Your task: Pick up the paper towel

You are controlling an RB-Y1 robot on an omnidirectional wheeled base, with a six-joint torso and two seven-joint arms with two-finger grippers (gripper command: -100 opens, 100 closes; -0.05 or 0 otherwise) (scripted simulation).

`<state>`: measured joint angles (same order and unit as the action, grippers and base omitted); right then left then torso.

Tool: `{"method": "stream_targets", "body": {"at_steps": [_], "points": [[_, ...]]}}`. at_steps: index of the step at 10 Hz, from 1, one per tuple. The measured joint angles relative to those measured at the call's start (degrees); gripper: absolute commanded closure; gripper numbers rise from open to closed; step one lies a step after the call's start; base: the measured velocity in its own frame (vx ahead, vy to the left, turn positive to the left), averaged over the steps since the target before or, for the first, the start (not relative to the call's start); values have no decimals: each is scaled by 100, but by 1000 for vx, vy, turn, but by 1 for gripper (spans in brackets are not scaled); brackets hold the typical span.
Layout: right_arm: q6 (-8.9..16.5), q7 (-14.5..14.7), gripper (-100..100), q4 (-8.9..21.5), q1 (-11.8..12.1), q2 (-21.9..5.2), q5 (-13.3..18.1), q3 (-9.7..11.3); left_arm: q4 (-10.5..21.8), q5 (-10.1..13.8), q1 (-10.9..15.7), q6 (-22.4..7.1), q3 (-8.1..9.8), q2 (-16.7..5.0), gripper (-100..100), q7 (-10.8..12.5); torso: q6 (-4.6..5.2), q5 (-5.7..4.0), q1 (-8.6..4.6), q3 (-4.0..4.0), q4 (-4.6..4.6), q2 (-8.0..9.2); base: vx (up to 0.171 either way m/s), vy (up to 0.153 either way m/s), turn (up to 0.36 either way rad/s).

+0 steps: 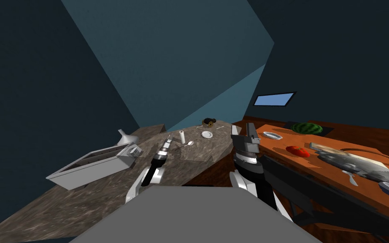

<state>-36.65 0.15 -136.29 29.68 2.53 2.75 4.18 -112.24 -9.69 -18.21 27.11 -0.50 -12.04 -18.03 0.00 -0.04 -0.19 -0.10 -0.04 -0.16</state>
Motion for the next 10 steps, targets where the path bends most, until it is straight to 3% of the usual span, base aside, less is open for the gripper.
{"method": "stream_targets", "body": {"at_steps": [3,10], "points": [[0,0,0,0,0,0,0,0,328,-291,127,-256,-3,-261,-100,-200,0,-1,0,-3,-1,-5,51,-52,-2],[0,0,0,0,0,0,0,0,1287,-884,442,-537,-25,-807,-100,-649,-1,-1,-1,-3,-1,-5,43,-51,-3]]}}
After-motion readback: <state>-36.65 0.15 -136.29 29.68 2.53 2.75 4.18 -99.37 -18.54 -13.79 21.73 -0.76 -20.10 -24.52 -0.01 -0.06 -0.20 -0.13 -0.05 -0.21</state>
